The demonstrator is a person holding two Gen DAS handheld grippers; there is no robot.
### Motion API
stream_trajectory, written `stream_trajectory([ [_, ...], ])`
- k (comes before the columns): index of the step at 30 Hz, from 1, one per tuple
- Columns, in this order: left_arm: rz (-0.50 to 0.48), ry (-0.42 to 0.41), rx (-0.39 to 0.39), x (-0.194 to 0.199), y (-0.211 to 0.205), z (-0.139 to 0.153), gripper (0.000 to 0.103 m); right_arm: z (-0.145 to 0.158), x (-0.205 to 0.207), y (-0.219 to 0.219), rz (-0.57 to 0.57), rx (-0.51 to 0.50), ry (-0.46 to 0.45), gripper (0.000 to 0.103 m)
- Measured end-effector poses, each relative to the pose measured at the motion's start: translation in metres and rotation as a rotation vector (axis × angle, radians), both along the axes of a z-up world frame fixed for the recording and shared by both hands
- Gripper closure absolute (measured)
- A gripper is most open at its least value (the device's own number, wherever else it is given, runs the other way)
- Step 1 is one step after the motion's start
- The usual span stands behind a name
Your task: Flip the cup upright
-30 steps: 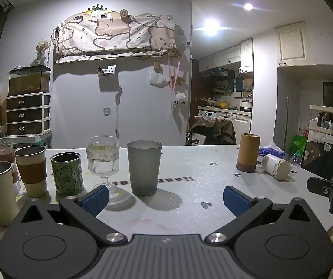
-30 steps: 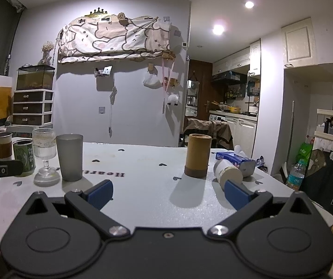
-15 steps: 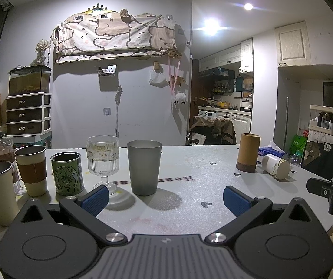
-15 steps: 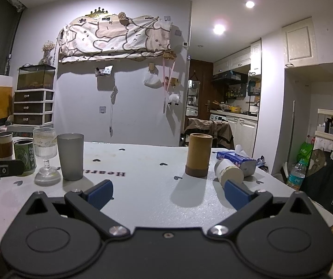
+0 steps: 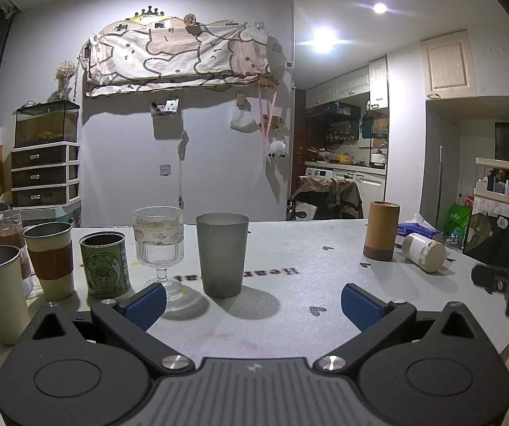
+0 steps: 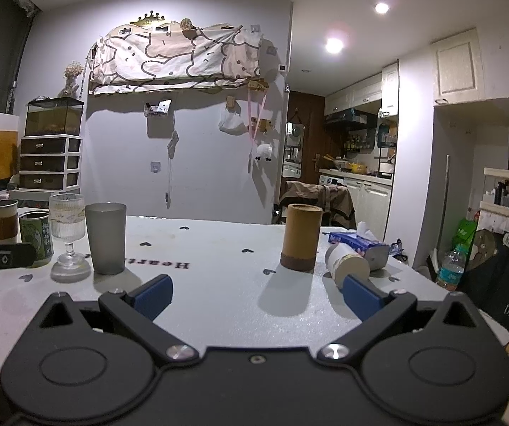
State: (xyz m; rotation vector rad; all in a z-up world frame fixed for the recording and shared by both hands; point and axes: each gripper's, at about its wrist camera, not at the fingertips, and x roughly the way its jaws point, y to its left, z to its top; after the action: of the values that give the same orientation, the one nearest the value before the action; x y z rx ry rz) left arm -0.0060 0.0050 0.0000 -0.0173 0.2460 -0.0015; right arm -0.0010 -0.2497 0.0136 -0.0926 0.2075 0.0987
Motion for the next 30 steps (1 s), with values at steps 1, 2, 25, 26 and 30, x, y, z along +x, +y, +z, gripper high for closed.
stream_trajectory([
  [1, 0.0, -0.002, 0.004, 0.0, 0.0, -0.001, 0.0, 0.001, 0.002, -0.001, -0.001, 0.003, 0.0, 0.0],
  [2, 0.0, -0.002, 0.009, -0.001, -0.001, -0.002, 0.0, 0.002, 0.005, -0.003, -0.007, 0.007, -0.001, 0.0],
  [25, -0.011, 0.026, 0.022, -0.012, 0.009, -0.019, 0.0, 0.057, 0.28, -0.03, -0.175, 0.034, 0.12, 0.0],
  [26, -0.017, 0.027, 0.019, -0.012, 0.01, -0.02, 0.0, 0.055, 0.289, -0.03, -0.19, 0.033, 0.133, 0.0],
  [30, -0.031, 0.033, 0.009, -0.009, 0.013, -0.023, 0.0, 0.045, 0.321, -0.034, -0.233, 0.059, 0.161, 0.0],
])
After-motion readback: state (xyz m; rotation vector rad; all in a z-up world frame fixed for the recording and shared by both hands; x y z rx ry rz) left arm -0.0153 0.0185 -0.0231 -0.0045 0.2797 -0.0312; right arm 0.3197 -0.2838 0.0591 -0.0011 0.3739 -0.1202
